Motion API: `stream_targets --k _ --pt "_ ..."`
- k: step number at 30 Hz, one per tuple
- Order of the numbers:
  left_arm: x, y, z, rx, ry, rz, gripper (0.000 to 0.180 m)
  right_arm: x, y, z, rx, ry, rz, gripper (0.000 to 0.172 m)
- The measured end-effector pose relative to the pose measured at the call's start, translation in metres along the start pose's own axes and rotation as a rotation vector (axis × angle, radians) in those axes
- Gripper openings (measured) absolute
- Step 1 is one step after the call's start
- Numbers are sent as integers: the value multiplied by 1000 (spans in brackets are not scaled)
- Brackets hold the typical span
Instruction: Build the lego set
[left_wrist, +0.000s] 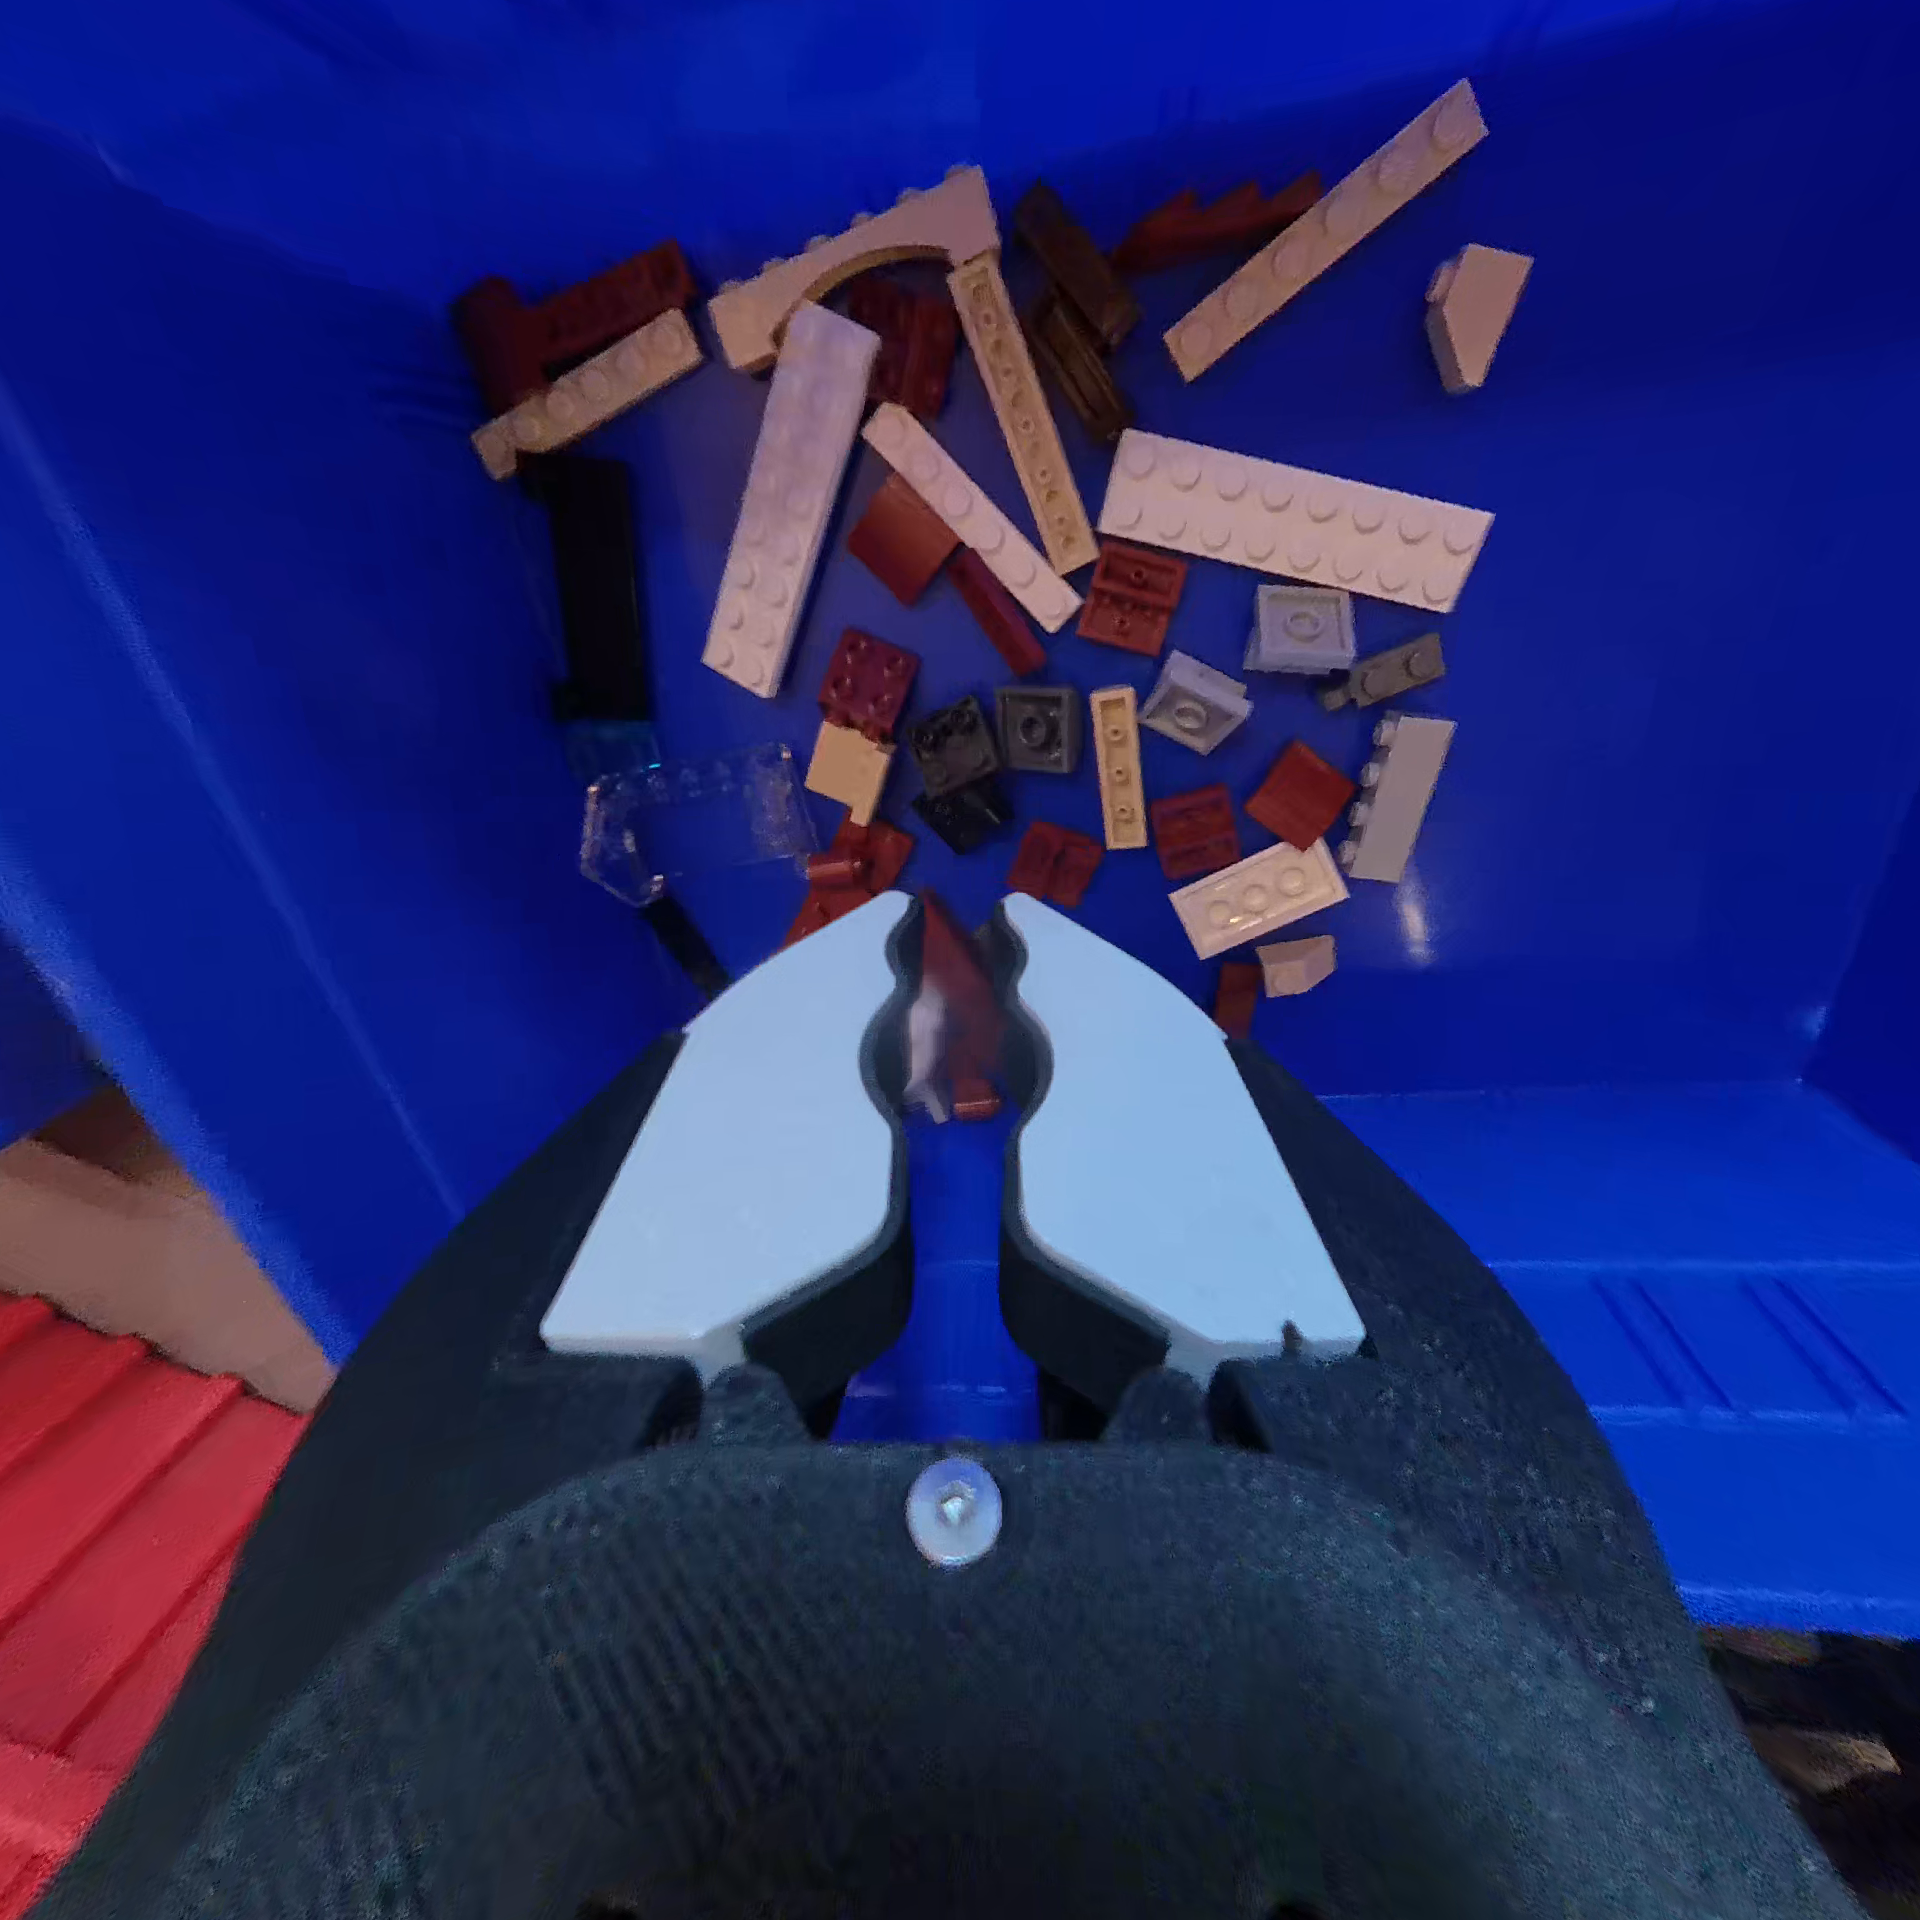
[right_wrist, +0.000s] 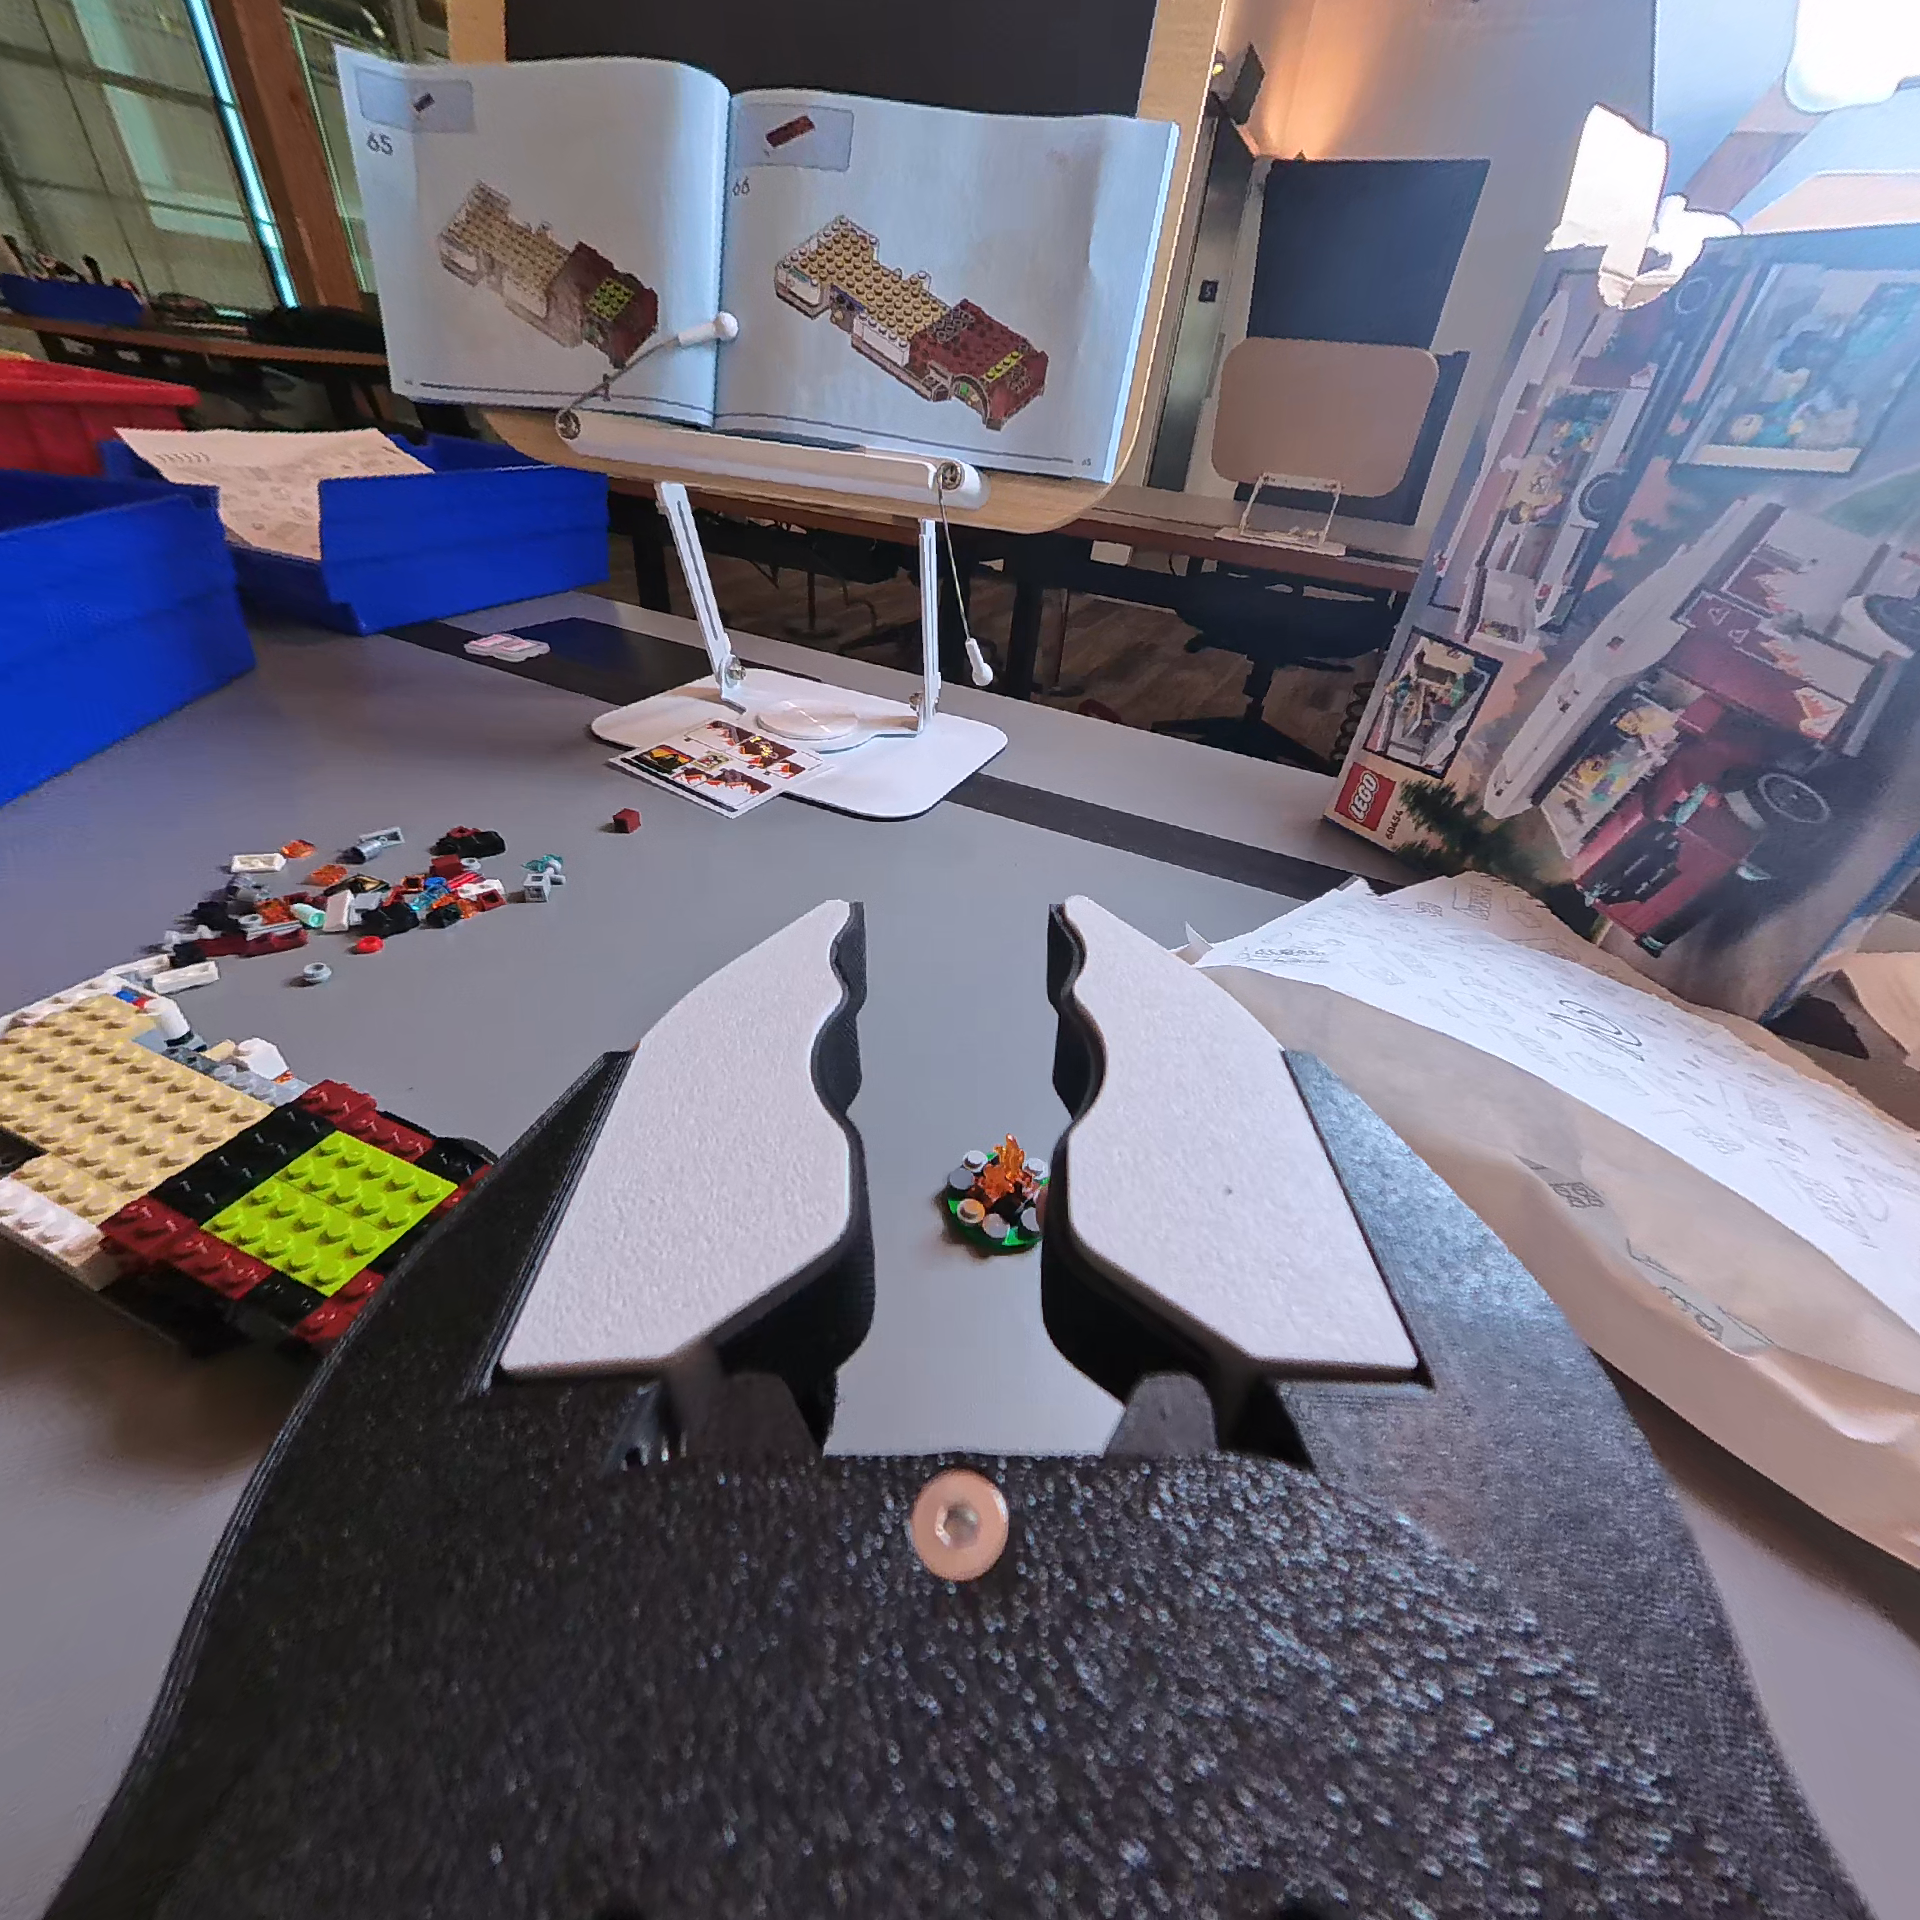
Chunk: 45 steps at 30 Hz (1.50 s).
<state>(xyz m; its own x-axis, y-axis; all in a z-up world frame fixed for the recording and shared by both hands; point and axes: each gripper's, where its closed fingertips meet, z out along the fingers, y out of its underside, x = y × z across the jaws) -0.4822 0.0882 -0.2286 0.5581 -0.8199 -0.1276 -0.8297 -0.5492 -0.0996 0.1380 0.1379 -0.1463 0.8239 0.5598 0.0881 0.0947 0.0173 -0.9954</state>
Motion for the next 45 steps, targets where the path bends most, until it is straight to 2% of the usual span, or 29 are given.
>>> stream_targets --k 7,12,19,22,26,29,34,36,42,45 --pt "-38 4 -3 -61 -137 -25 24 1 2 1 -8 2 0 34" --pt "-39 14 13 -144 -74 -39 26 2 3 1 -12 6 1 33" --pt "-27 16 31 -167 16 -47 25 2 6 2 -21 6 3 33" --pt "-24 10 32 -127 39 -52 12 2 6 2 -24 7 2 33" --pt "-5 9 28 -128 134 -36 12 3 6 2 -21 10 4 33" --pt "7 -4 15 -53 188 -33 13 2 6 2 -21 6 3 33" --pt "22 -37 -6 131 268 -22 29 1 6 3 -23 -1 3 33" --pt "14 -46 -7 161 223 -12 29 1 6 2 -23 1 3 33" --pt "-39 -64 12 162 -48 -4 29 2 8 3 -28 5 1 33" --pt "-59 -80 22 193 -116 -39 29 2 9 4 -34 6 1 33"
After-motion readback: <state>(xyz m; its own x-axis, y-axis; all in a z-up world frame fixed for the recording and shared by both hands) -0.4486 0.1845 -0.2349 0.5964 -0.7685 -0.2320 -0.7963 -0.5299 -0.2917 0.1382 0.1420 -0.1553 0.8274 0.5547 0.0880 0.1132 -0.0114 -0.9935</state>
